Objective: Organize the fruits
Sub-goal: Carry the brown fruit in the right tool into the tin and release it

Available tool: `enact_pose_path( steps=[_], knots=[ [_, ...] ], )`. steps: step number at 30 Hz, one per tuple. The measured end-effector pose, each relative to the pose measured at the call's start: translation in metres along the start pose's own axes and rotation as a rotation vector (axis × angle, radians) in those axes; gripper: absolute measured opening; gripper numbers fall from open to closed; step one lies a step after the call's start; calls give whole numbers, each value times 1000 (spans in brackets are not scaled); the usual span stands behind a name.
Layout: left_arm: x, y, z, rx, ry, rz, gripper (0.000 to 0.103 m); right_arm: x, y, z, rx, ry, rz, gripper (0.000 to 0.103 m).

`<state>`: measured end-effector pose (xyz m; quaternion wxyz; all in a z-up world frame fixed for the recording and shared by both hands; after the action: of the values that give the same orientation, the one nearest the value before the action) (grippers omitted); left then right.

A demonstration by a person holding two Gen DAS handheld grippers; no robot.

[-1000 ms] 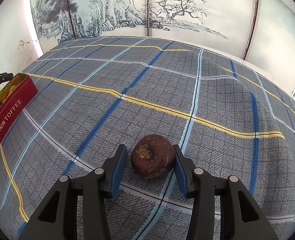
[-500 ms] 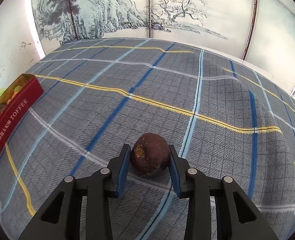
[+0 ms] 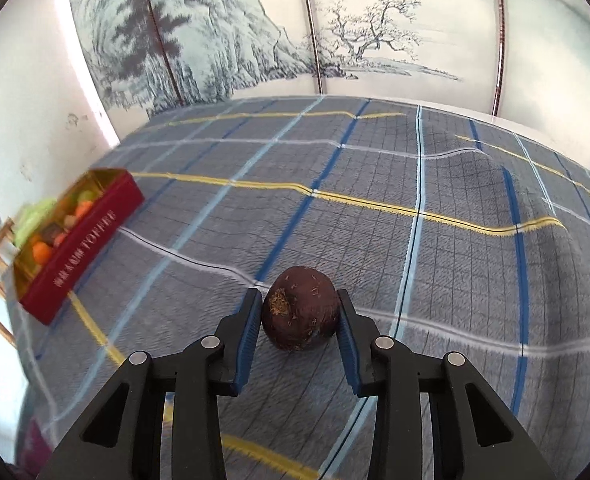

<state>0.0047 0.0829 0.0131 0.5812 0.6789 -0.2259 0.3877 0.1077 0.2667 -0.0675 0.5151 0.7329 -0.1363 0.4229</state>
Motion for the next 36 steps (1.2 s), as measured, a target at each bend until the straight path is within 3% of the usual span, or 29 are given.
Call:
enact_pose_path(
  steps=[6, 16, 23, 29, 36],
  knots=[
    [-17, 2, -14, -1, 14, -30, 97, 8, 27, -8, 20, 11, 36, 38],
    [-22, 11, -48, 67, 32, 8, 99, 56, 53, -86, 201, 166, 86, 38],
    [-22, 9, -69, 73, 60, 11, 99, 89, 4, -123, 320, 280, 39, 38],
    [-20, 5, -78, 75, 69, 17, 100, 102, -56, -137, 327, 321, -40, 38],
    [-20, 0, -83, 61, 79, 20, 100, 108, -93, -135, 312, 303, -94, 38]
  ],
)
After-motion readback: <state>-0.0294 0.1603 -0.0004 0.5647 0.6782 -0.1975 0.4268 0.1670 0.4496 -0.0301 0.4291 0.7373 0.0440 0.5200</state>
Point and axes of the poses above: each gripper's, at about its wrist camera, not at the fingertips, and y roughly against the way its jaws point, z to its right, x to its top, the point moved 1 cm from there along -y, roughly the way its jaws point, and after that the axes turned 11 degrees about y, right-handed, at the moved point
